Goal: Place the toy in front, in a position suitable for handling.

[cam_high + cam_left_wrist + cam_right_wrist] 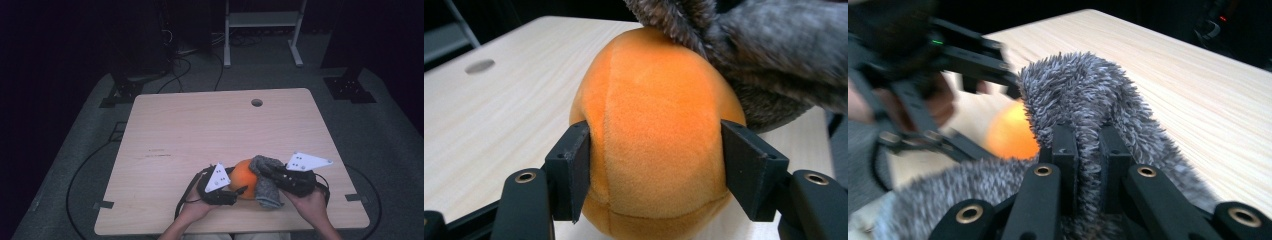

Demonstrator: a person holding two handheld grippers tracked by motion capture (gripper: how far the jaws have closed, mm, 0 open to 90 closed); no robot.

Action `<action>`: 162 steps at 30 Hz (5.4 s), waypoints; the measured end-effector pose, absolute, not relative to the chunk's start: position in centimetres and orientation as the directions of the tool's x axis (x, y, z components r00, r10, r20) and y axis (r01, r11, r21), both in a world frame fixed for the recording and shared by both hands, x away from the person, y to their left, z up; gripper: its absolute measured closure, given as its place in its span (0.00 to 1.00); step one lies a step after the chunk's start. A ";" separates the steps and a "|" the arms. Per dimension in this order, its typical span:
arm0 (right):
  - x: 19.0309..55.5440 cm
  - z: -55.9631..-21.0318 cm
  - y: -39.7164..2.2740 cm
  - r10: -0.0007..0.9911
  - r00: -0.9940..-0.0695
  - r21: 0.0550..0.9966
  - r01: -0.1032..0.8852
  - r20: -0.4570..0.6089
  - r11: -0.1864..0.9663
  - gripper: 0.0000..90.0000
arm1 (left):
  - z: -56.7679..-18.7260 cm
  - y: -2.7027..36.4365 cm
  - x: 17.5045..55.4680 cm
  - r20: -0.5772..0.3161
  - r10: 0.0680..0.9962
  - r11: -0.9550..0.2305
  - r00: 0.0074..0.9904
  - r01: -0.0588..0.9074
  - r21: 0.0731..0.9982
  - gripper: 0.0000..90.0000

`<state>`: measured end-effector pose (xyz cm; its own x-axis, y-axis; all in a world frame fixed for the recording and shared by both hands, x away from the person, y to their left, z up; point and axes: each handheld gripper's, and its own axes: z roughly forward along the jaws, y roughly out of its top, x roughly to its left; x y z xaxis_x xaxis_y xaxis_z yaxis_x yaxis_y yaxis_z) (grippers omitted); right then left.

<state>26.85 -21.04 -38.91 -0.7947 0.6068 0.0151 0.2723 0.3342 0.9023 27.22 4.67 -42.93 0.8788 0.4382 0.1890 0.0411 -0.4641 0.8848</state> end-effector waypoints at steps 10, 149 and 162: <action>27.4 -39.2 -21.6 0.624 -0.781 0.896 0.287 0.014 0.340 0.90 | -43.0 4.5 26.8 0.257 0.418 -0.492 0.871 -0.021 0.870 0.40; 27.3 -40.0 -21.3 0.575 -0.811 0.884 0.341 0.105 0.319 0.90 | -43.5 6.7 29.2 -0.006 0.362 -0.389 0.932 0.157 0.908 0.13; 26.8 -38.5 -22.4 0.599 -0.791 0.907 0.337 0.126 0.254 0.90 | -42.5 5.4 27.3 0.171 0.399 -0.430 0.901 0.019 0.902 0.45</action>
<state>26.77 -22.37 -38.48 -0.7908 0.5991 0.1256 0.3368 0.2545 0.9065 27.28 5.35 -42.50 0.9006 0.3994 0.1714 0.0191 -0.4304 0.9024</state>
